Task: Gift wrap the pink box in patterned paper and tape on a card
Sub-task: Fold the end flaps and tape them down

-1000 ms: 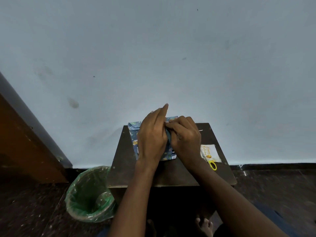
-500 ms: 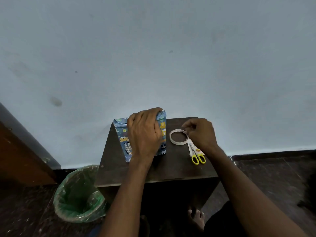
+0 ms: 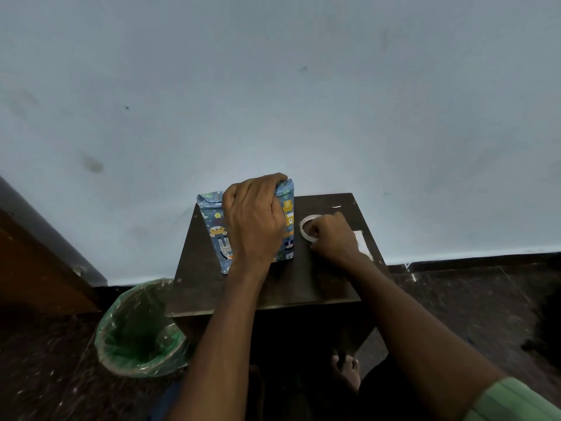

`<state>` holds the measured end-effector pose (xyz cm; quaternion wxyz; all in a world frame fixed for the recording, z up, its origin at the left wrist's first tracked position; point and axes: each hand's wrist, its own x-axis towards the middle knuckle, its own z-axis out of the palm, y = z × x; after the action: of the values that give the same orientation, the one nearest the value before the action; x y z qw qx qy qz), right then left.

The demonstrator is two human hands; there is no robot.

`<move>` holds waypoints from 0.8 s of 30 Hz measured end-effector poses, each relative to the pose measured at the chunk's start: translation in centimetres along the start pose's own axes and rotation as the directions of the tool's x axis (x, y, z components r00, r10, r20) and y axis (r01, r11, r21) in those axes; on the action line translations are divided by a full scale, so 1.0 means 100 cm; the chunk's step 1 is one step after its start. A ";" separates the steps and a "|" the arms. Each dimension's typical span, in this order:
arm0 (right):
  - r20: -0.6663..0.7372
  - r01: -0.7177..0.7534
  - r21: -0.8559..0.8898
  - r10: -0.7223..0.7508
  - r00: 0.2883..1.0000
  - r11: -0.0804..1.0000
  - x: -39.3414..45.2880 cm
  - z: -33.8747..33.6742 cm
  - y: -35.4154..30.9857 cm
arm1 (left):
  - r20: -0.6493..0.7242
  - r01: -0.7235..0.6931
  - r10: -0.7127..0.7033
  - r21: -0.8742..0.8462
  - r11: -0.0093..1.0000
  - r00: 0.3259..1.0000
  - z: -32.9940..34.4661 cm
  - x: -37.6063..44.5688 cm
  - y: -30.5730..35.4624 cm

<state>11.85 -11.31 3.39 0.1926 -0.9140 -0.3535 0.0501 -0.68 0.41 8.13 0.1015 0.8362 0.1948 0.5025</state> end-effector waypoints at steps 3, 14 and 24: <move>0.007 -0.033 -0.014 0.033 0.999 0.999 0.001 0.002 0.000 | 0.000 0.006 -0.006 0.000 1.000 1.000 0.000 0.000 0.000; -0.136 -0.026 0.414 0.090 0.987 0.910 0.013 -0.015 0.002 | 0.022 0.002 -0.001 -0.004 1.000 1.000 -0.002 0.001 0.001; 0.008 0.109 -0.090 -0.109 0.994 0.990 0.007 0.009 -0.007 | 0.034 0.008 -0.008 -0.014 1.000 0.999 -0.002 0.000 0.000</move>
<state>11.73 -10.17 2.89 0.1529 -0.9011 -0.4049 0.0249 -0.88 0.39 8.21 0.1126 0.8430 0.1929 0.4894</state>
